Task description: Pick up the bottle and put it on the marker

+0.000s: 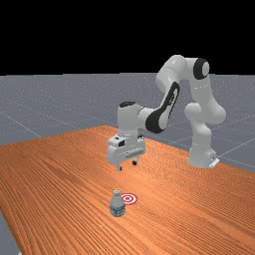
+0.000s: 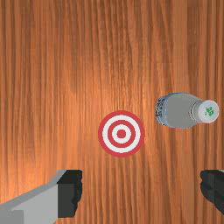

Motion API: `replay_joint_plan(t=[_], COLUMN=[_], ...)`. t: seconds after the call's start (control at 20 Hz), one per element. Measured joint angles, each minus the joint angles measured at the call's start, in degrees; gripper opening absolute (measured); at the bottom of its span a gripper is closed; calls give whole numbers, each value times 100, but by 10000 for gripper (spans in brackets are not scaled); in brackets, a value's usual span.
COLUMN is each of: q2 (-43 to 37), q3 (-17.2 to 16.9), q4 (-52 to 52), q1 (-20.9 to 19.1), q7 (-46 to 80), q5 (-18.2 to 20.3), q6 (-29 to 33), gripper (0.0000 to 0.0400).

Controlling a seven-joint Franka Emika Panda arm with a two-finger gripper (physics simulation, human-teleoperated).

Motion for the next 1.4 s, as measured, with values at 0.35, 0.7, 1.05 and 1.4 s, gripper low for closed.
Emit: replay_joint_plan(t=[0.35,0.7,1.05,1.4], q2=[-803,-806,-506,-553], q3=[-18,9,-15,12], q4=[518,680,1123,1029], q1=[14,-15,24,-4], q7=[163,-111,86,-19], q5=[5,7,-59,46], q6=[-1297,-1450,-1712,-1577], gripper=[265,396,400,400])
